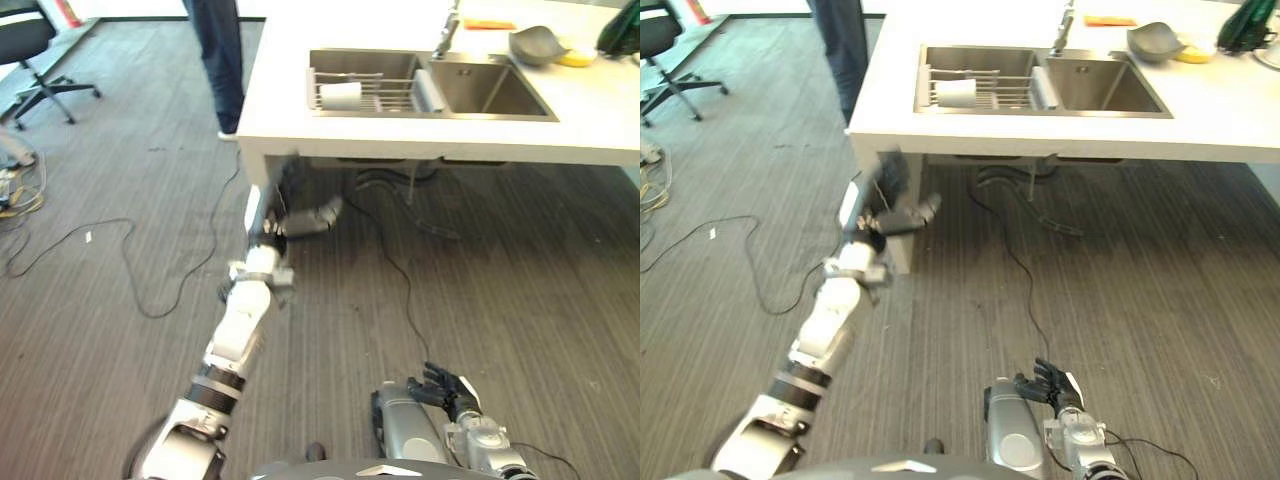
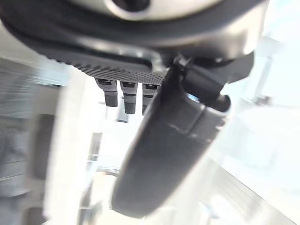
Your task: Place the dishes in the dishwasher.
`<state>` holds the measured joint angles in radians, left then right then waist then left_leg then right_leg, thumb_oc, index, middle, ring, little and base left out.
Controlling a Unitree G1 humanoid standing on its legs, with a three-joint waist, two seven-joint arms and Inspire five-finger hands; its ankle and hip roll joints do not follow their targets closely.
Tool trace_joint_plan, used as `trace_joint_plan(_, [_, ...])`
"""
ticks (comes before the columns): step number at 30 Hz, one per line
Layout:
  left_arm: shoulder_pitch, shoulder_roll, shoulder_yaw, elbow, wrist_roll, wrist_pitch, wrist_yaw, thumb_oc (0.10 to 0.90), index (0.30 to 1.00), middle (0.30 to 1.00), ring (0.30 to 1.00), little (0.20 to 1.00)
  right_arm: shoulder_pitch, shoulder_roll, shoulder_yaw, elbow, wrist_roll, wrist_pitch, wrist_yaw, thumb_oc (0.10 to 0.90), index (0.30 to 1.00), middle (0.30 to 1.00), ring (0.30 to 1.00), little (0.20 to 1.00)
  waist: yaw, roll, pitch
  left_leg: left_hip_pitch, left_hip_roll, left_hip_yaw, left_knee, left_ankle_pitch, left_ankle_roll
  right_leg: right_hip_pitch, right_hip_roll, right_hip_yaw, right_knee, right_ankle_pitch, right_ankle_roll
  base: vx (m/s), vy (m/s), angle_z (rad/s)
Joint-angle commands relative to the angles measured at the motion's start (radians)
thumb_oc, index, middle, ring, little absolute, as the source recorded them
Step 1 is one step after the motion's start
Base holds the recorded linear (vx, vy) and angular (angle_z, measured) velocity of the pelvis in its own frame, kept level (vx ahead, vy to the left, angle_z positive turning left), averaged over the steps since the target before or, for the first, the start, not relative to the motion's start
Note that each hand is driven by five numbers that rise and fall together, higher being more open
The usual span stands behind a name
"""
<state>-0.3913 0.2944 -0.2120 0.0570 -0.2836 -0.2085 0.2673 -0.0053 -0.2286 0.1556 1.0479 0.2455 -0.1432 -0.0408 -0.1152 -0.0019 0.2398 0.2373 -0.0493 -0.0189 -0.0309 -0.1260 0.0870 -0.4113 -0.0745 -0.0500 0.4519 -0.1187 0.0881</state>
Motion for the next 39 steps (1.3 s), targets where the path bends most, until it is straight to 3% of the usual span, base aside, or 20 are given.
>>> trace_joint_plan(1, [-0.030, 0.066, 0.049, 0.066, 0.172, -0.042, 0.093, 0.800, 0.900, 0.900, 0.900, 0.900, 0.092, -0.005, 0.037, 0.167, -0.008, 0.044, -0.005, 0.800, 0.900, 0.900, 0.900, 0.900, -0.046, -0.040, -0.009, -0.044, 0.002, -0.022, -0.056, 0.025, -0.116, 0.252, 0.035, 0.067, -0.388, 0.144, 0.063, 0.41, -0.154, 0.05])
trace_joint_plan(5, [-0.053, 0.073, 0.051, 0.006, 0.239, -0.054, 0.125, 0.800, 0.900, 0.900, 0.900, 0.900, 0.125, 0.005, 0.051, 0.218, -0.036, 0.059, 0.007, 0.800, 0.900, 0.900, 0.900, 0.900, -0.057, -0.052, -0.033, -0.013, 0.008, -0.044, -0.056, -0.001, -0.128, 0.269, 0.046, 0.081, -0.463, 0.179, 0.059, 0.24, -0.147, 0.48])
trace_joint_plan(6, [-0.052, 0.062, 0.051, -0.015, 0.260, -0.062, 0.140, 0.800, 0.900, 0.900, 0.900, 0.900, 0.148, 0.002, 0.050, 0.230, -0.037, 0.059, 0.005, 0.800, 0.900, 0.900, 0.900, 0.900, -0.064, -0.059, -0.047, -0.011, 0.007, -0.057, -0.056, -0.002, -0.129, 0.284, 0.041, 0.111, -0.483, 0.193, 0.051, 0.25, -0.253, 0.71])
trace_joint_plan(9, [-0.024, 0.073, 0.079, -0.053, 0.302, -0.058, 0.144, 0.800, 0.900, 0.900, 0.900, 0.900, 0.156, -0.008, 0.044, 0.254, -0.053, 0.065, 0.012, 0.800, 0.900, 0.900, 0.900, 0.900, -0.064, -0.048, -0.076, 0.018, 0.046, -0.058, -0.056, -0.005, -0.150, 0.326, 0.049, 0.085, -0.498, 0.203, 0.029, 0.24, -0.247, 0.47])
trace_joint_plan(10, [-0.008, 0.093, 0.097, -0.059, 0.328, -0.051, 0.144, 0.800, 0.900, 0.900, 0.900, 0.900, 0.149, -0.021, 0.038, 0.253, -0.052, 0.060, 0.017, 0.800, 0.900, 0.900, 0.900, 0.900, -0.065, -0.033, -0.091, 0.043, 0.081, -0.054, -0.053, 0.016, -0.173, 0.367, 0.063, 0.073, -0.511, 0.190, 0.014, 0.22, -0.242, 0.09])
trace_joint_plan(11, [-0.008, 0.093, 0.097, -0.059, 0.328, -0.051, 0.144, 0.800, 0.900, 0.900, 0.900, 0.900, 0.149, -0.021, 0.038, 0.253, -0.052, 0.060, 0.017, 0.800, 0.900, 0.900, 0.900, 0.900, -0.065, -0.033, -0.091, 0.043, 0.081, -0.054, -0.053, 0.016, -0.173, 0.367, 0.063, 0.073, -0.511, 0.190, 0.014, 0.22, -0.241, 0.05])
trace_joint_plan(14, [-0.005, 0.121, 0.114, -0.076, 0.345, -0.045, 0.139, 0.800, 0.900, 0.900, 0.900, 0.900, 0.125, -0.039, 0.016, 0.228, -0.017, 0.042, 0.021, 0.800, 0.900, 0.900, 0.900, 0.900, -0.067, -0.018, -0.087, 0.003, 0.117, -0.055, 0.090, 0.072, -0.222, 0.424, 0.082, 0.059, -0.521, 0.156, -0.006, 0.11, -0.217, -0.27])
trace_joint_plan(16, [-0.005, 0.153, 0.128, -0.090, 0.387, -0.037, 0.146, 0.800, 0.900, 0.900, 0.900, 0.900, 0.076, -0.069, 0.004, 0.197, 0.012, 0.025, 0.020, 0.800, 0.900, 0.900, 0.900, 0.900, -0.042, -0.031, -0.057, -0.084, 0.077, -0.088, 0.307, 0.161, -0.260, 0.464, 0.072, 0.063, -0.527, 0.140, -0.021, 0.07, -0.251, -0.06])
trace_joint_plan(19, [-0.002, 0.149, 0.120, -0.089, 0.389, -0.030, 0.144, 0.800, 0.900, 0.900, 0.900, 0.900, 0.047, -0.091, 0.034, 0.170, -0.008, 0.026, 0.021, 0.800, 0.900, 0.900, 0.900, 0.900, -0.022, -0.047, -0.041, -0.140, 0.063, -0.054, 0.336, 0.146, -0.237, 0.493, 0.055, 0.074, -0.525, 0.120, -0.029, 0.13, -0.098, -0.36])
trace_joint_plan(21, [-0.007, 0.140, 0.086, -0.088, 0.425, -0.017, 0.140, 0.800, 0.900, 0.900, 0.900, 0.900, 0.061, -0.100, 0.029, 0.167, -0.008, 0.030, 0.016, 0.800, 0.900, 0.900, 0.900, 0.900, -0.011, -0.040, -0.050, -0.161, 0.072, 0.033, 0.151, 0.062, -0.194, 0.536, 0.048, 0.066, -0.530, 0.087, -0.013, 0.22, 0.010, -0.13])
trace_joint_plan(23, [-0.008, 0.148, 0.075, -0.095, 0.438, -0.018, 0.124, 0.800, 0.900, 0.900, 0.900, 0.900, 0.061, -0.100, 0.025, 0.165, -0.002, 0.030, 0.017, 0.800, 0.900, 0.900, 0.900, 0.900, -0.003, -0.039, -0.051, -0.160, 0.062, 0.028, 0.144, 0.072, -0.196, 0.537, 0.038, 0.072, -0.524, 0.085, -0.007, 0.12, 0.044, 0.35])
trace_joint_plan(26, [0.001, 0.168, 0.053, -0.112, 0.492, -0.013, 0.087, 0.800, 0.900, 0.900, 0.900, 0.900, 0.076, -0.085, 0.002, 0.175, 0.018, 0.029, 0.017, 0.800, 0.900, 0.900, 0.900, 0.900, -0.025, -0.017, -0.075, -0.110, 0.074, 0.015, 0.020, 0.075, -0.181, 0.538, 0.036, 0.074, -0.521, 0.082, -0.006, 0.11, 0.069, -0.14])
trace_joint_plan(27, [0.005, 0.186, 0.048, -0.124, 0.513, -0.013, 0.059, 0.800, 0.900, 0.900, 0.900, 0.900, 0.092, -0.067, -0.006, 0.183, 0.025, 0.036, 0.029, 0.800, 0.900, 0.900, 0.900, 0.900, -0.037, -0.007, -0.093, -0.077, 0.071, 0.039, -0.037, 0.084, -0.177, 0.545, 0.031, 0.065, -0.525, 0.079, -0.003, 0.11, 0.080, -0.42])
trace_joint_plan(39, [-0.068, 0.249, -0.064, -0.134, 0.618, 0.014, -0.067, 0.800, 0.900, 0.900, 0.900, 0.900, 0.125, -0.047, 0.023, 0.191, -0.036, 0.055, 0.058, 0.800, 0.900, 0.900, 0.900, 0.900, -0.063, -0.009, -0.108, -0.052, 0.067, 0.071, -0.056, 0.065, -0.167, 0.547, 0.016, 0.068, -0.538, 0.087, 0.010, 0.02, 0.027, 0.00])
